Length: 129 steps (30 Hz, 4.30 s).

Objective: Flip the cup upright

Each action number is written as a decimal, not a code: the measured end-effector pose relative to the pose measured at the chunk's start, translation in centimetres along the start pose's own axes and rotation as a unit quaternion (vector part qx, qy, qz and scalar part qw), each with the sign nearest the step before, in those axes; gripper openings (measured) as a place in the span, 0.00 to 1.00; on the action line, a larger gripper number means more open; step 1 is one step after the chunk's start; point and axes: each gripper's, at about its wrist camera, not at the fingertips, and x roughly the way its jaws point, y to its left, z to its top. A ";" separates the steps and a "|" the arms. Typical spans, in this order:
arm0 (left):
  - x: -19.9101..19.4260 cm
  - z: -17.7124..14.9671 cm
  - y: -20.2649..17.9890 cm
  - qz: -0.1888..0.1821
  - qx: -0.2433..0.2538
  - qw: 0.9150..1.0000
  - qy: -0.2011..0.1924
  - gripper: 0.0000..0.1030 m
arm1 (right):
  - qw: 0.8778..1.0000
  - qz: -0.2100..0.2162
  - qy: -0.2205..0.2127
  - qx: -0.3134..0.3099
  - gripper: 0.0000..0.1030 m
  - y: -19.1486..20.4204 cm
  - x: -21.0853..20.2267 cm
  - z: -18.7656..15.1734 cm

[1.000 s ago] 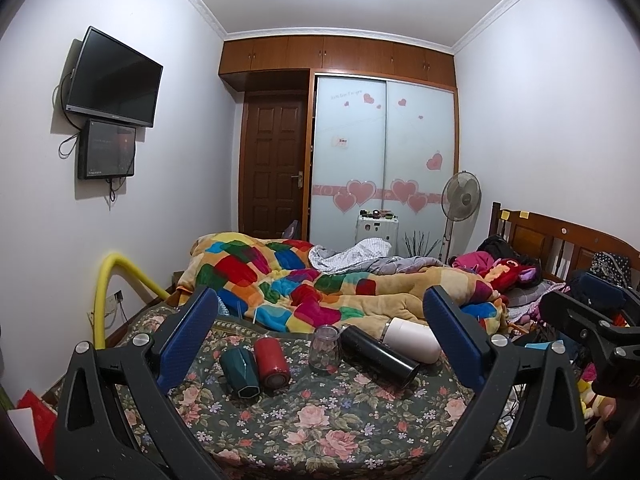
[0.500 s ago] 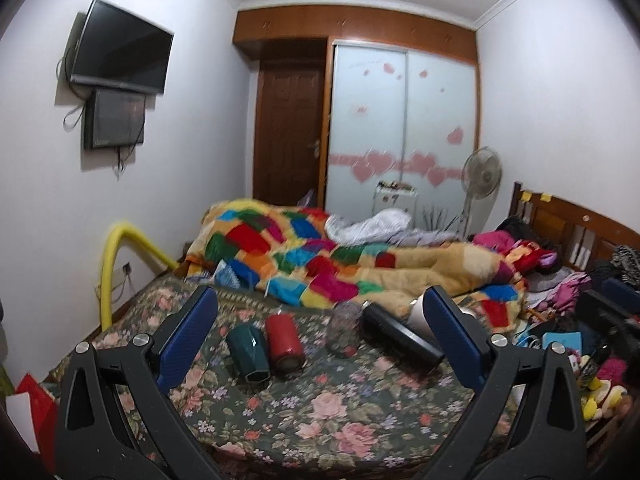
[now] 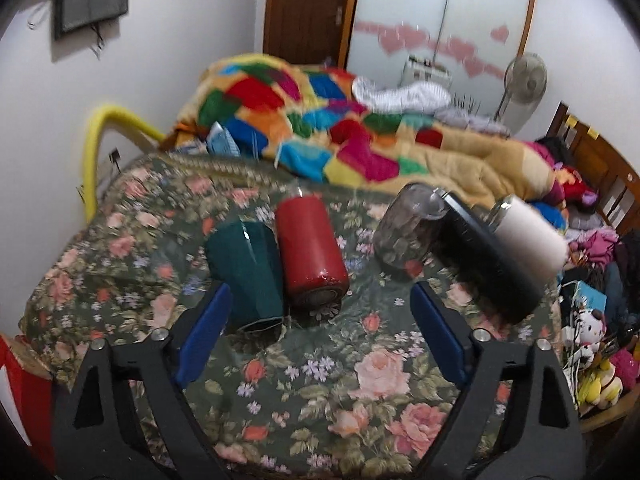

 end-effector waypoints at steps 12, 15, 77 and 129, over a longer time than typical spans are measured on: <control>8.2 2.5 -0.3 -0.001 0.011 0.998 0.069 0.71 | 0.999 -0.011 0.037 0.021 1.00 -1.7 3.5 0.0; 9.1 2.8 -0.4 0.003 0.013 0.997 0.079 0.71 | 0.999 -0.011 0.039 0.025 1.00 -1.8 3.8 -0.1; 1.4 -0.8 -7.4 -0.043 0.130 0.988 0.068 0.59 | 1.000 -0.004 0.025 0.016 1.00 -1.4 1.6 -0.6; -2.8 -3.9 -8.9 -0.072 0.145 0.987 0.018 0.68 | 0.992 0.016 0.122 0.003 1.00 0.6 7.5 -2.4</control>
